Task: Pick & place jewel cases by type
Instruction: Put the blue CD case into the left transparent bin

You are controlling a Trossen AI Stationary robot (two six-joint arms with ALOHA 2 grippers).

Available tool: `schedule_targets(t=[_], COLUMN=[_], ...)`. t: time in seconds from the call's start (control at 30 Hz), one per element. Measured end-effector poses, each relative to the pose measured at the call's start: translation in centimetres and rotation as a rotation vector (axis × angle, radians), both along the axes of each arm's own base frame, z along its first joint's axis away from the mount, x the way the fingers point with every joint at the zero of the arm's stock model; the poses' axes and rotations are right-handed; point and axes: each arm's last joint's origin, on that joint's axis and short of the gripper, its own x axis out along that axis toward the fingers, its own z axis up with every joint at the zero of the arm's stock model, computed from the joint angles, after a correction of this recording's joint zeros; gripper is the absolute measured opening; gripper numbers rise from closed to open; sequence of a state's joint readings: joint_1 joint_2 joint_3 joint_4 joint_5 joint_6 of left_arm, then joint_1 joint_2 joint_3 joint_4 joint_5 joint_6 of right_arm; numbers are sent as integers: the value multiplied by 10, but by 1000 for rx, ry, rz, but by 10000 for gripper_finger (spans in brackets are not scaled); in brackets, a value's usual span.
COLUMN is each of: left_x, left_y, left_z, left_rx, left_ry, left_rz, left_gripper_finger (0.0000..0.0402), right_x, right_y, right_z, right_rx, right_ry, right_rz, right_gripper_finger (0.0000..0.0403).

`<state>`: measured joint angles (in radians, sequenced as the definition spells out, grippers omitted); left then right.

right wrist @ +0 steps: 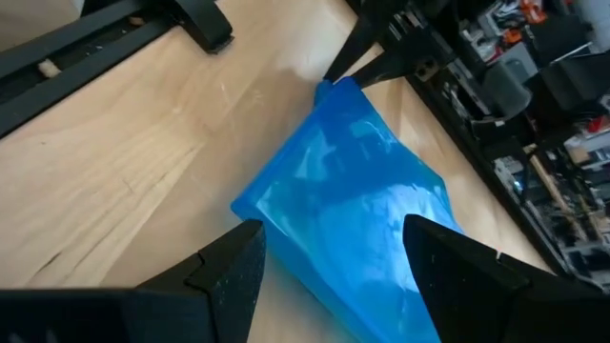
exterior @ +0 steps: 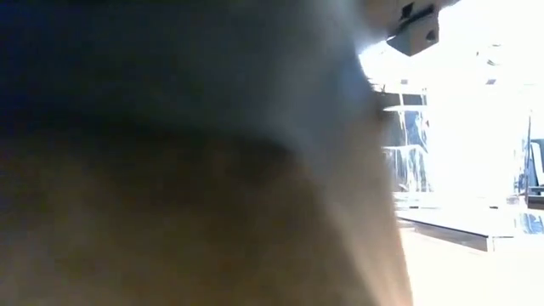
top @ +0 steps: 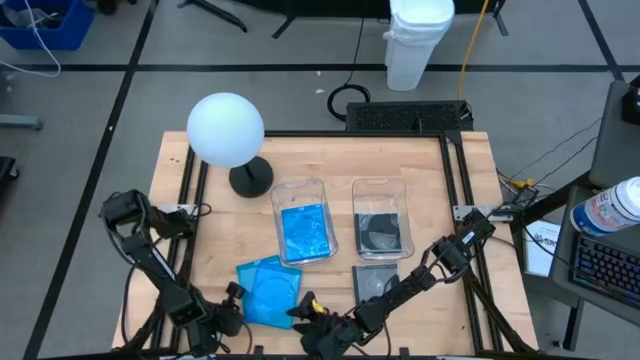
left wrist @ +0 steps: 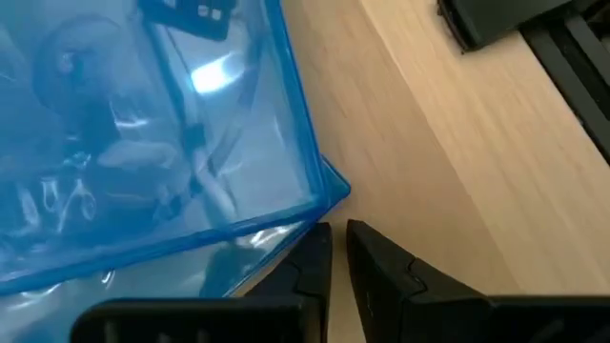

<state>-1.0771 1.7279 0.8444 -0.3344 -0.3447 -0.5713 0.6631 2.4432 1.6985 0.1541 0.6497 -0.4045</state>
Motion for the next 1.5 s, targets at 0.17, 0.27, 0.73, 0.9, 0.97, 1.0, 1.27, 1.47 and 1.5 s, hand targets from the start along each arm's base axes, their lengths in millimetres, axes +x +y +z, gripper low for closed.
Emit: schedule_targets(t=[0.17,0.27,0.73,0.9,0.97,1.0,1.27,1.47,1.5], left_x=[-2,-4,14,21,23,24,29,36,37], left_y=[2,3,23,27,29,29,33,38,39], left_z=[8,16,21,21,21,21,21,21,21], left_rx=[-33,-47,75,73,73,73,90,86,86], left_ry=[31,57,19,22,22,23,14,7,7], left_rz=[-1,9,71,91,101,105,105,133,137], left_gripper_finger=[47,47,46,46,46,46,46,46,46], right_x=[-4,-4,-4,-4,-4,-5,-17,-16,-16], right_y=[4,4,5,5,5,5,9,10,11], right_z=[-1,-1,0,-1,-2,-2,-9,-8,-8], right_rx=[12,23,54,60,65,72,51,32,35], right_ry=[10,10,8,15,28,39,135,125,129], right_rz=[-8,-13,3,15,16,11,23,50,58], right_gripper_finger=[240,240,240,240,240,240,240,240,240])
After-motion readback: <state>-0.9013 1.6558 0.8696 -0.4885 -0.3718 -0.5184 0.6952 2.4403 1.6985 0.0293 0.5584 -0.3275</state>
